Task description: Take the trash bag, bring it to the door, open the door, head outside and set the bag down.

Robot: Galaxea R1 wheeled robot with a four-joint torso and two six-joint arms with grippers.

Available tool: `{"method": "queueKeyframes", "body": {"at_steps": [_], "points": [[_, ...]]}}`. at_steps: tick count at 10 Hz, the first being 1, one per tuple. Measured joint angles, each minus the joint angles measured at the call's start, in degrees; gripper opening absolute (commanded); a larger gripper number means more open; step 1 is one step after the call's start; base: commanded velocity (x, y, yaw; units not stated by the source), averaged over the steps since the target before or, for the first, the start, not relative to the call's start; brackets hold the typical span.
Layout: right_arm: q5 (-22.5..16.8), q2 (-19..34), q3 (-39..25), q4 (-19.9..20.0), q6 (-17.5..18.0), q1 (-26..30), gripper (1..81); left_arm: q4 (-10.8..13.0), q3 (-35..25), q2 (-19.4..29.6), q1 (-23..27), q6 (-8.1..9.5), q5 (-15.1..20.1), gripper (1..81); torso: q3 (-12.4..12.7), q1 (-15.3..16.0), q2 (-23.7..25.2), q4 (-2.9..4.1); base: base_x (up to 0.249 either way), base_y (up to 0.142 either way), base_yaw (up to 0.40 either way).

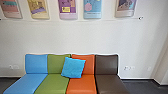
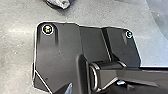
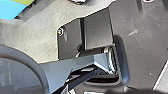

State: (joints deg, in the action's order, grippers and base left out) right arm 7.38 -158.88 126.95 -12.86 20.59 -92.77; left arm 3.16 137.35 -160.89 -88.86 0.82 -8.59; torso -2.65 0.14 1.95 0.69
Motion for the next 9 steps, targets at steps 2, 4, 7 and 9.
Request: {"method": "queueKeyframes", "body": {"at_steps": [2, 4, 7, 9], "points": [[-0.63, 2.32, -5.38, 0.16, 0.18, -0.23, 81.1, -0.51, -2.51, 4.05, -0.09, 0.11, -0.05, 81.1, -0.35, 1.16, 1.88, 0.0, 0.0, 0.0, 0.0], [-0.49, 7.34, -12.98, 0.13, 0.18, 0.13, 81.1, -2.01, -5.29, 6.6, 0.07, 0.12, -0.11, 81.1, -3.19, 3.21, 5.18, 0.0, 0.0, 0.0, 0.0], [-0.1, 14.97, -19.63, 0.2, 0.4, 0.55, 81.1, -4.73, -8.58, 8.69, 0.77, 0.12, 0.0, 81.1, -8.15, 6.78, 10.82, 0.0, 0.0, 0.0, 0.0], [0.23, 19.69, -21.71, 1.1, 0.49, 0.9, 81.1, -7.36, -8.66, 9.7, 2.06, 0.15, 0.17, 81.1, -8.94, 8.85, 14.08, 0.0, 0.0, 0.0, 0.0]]}}
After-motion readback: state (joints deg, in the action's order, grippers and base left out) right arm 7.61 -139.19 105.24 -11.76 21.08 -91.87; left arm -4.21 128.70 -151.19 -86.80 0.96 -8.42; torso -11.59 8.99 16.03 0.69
